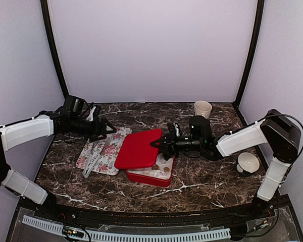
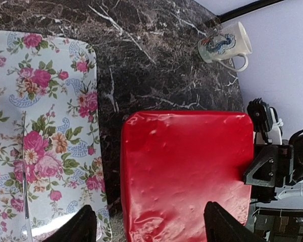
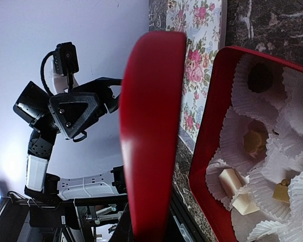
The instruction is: Pack the chocolate
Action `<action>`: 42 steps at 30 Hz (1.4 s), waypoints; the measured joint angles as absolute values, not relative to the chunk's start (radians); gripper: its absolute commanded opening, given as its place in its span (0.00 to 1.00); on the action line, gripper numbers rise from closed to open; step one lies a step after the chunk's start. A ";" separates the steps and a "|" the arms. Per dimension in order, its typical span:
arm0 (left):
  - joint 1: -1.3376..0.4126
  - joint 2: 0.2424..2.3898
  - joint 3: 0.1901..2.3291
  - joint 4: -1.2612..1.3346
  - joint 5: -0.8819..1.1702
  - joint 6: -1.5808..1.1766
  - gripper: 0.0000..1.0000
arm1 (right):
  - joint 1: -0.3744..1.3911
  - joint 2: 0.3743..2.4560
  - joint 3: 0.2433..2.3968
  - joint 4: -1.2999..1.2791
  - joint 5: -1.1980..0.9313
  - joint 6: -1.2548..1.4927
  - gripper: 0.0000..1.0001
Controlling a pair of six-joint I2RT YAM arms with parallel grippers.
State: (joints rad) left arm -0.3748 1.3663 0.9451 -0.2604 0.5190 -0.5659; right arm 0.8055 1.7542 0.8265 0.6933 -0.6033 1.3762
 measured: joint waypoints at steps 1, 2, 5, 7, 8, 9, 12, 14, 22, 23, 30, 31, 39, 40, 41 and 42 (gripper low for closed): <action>-0.381 1.380 0.943 -0.260 0.521 -0.556 0.72 | 0.805 1.756 0.826 0.686 -0.603 1.378 0.00; -0.393 1.399 0.942 -0.262 0.521 -0.542 0.71 | 0.805 1.756 0.826 0.681 -0.603 1.378 0.00; -0.430 1.449 0.942 -0.263 0.520 -0.515 0.69 | 0.805 1.756 0.826 0.664 -0.604 1.375 0.00; -0.459 1.483 0.942 -0.263 0.519 -0.500 0.69 | 0.805 1.756 0.823 0.655 -0.604 1.374 0.00; -0.472 1.501 0.942 -0.263 0.518 -0.496 0.69 | 0.805 1.756 0.820 0.651 -0.604 1.373 0.00; -0.485 1.518 0.942 -0.263 0.517 -0.492 0.68 | 0.805 1.756 0.815 0.647 -0.605 1.372 0.00; -0.516 1.562 0.944 -0.263 0.515 -0.486 0.67 | 0.805 1.745 0.796 0.628 -0.604 1.370 0.00; -0.533 1.591 0.948 -0.262 0.513 -0.484 0.66 | 0.805 1.727 0.779 0.625 -0.605 1.367 0.00; -0.579 1.668 1.014 -0.263 0.512 -0.477 0.62 | 0.792 1.656 0.730 0.609 -0.608 1.353 0.00; -0.582 1.674 1.023 -0.263 0.511 -0.476 0.62 | 0.789 1.650 0.725 0.604 -0.609 1.350 0.00; -0.611 1.721 1.085 -0.266 0.497 -0.452 0.63 | 0.751 1.628 0.694 0.585 -0.618 1.320 0.00; -0.617 1.727 1.089 -0.266 0.493 -0.450 0.63 | 0.747 1.628 0.694 0.582 -0.619 1.318 0.00; -0.654 1.776 1.140 -0.311 0.474 -0.429 0.59 | 0.723 1.628 0.694 0.563 -0.648 1.298 0.00; -0.657 1.780 1.147 -0.318 0.469 -0.426 0.57 | 0.720 1.627 0.694 0.558 -0.650 1.294 0.00; -0.660 1.782 1.152 -0.324 0.465 -0.424 0.57 | 0.717 1.627 0.694 0.550 -0.654 1.289 0.00; -0.662 1.784 1.156 -0.331 0.460 -0.421 0.56 | 0.714 1.627 0.693 0.542 -0.657 1.283 0.00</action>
State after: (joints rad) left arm -0.6617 1.7844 1.1564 -0.3309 0.4599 -0.4210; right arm 0.7136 1.6268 0.6930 0.5419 -0.6575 1.2831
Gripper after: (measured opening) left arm 0.579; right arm 0.083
